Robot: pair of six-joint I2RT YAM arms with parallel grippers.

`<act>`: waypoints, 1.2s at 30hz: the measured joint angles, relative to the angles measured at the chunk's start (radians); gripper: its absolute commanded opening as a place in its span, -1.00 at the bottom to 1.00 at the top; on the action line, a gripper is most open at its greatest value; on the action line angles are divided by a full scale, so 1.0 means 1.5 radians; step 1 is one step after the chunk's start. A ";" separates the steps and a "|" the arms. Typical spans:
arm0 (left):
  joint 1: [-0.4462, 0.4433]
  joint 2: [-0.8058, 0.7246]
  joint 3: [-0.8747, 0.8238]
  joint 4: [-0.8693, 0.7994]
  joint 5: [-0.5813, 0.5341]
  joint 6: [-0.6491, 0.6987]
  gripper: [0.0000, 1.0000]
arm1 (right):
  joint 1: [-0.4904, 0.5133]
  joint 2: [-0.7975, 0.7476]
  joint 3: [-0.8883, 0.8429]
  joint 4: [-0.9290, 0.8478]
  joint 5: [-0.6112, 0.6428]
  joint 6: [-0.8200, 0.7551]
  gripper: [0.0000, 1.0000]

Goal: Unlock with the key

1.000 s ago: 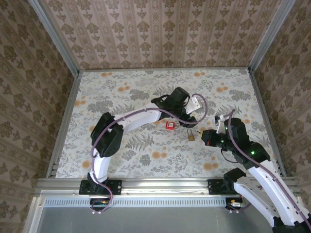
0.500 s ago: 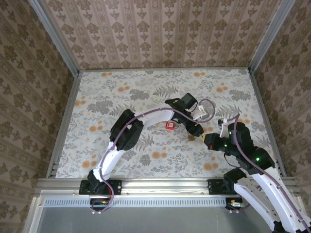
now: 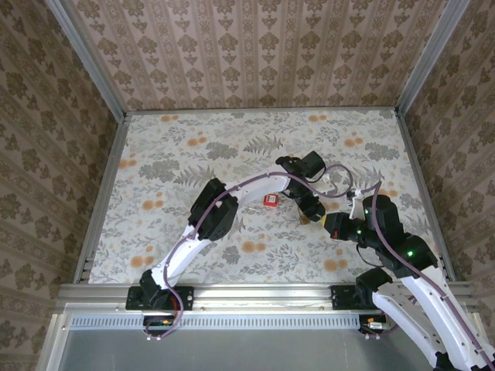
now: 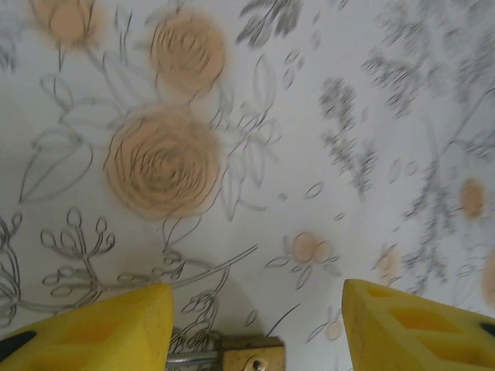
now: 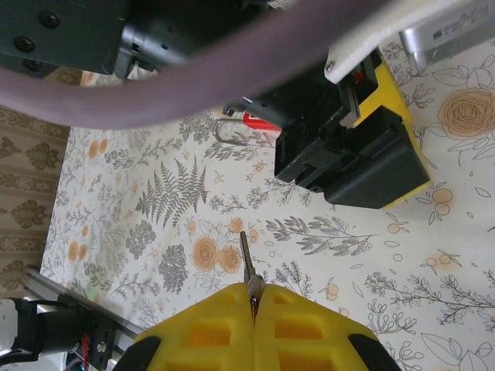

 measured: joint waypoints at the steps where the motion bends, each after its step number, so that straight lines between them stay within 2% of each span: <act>1: -0.002 0.004 0.001 -0.008 -0.009 0.002 0.19 | 0.000 0.000 0.000 0.000 0.000 0.000 -0.90; 11: -0.022 0.009 0.008 -0.037 -0.068 0.015 0.16 | 0.000 -0.001 0.001 0.000 -0.004 0.000 -0.90; 23: -0.024 -0.072 -0.124 -0.007 -0.145 -0.007 0.24 | 0.000 -0.001 0.001 0.000 -0.004 0.000 -0.90; 36: -0.024 -0.072 -0.099 -0.019 -0.183 -0.041 0.29 | 0.000 -0.001 0.030 -0.006 0.006 -0.004 -0.91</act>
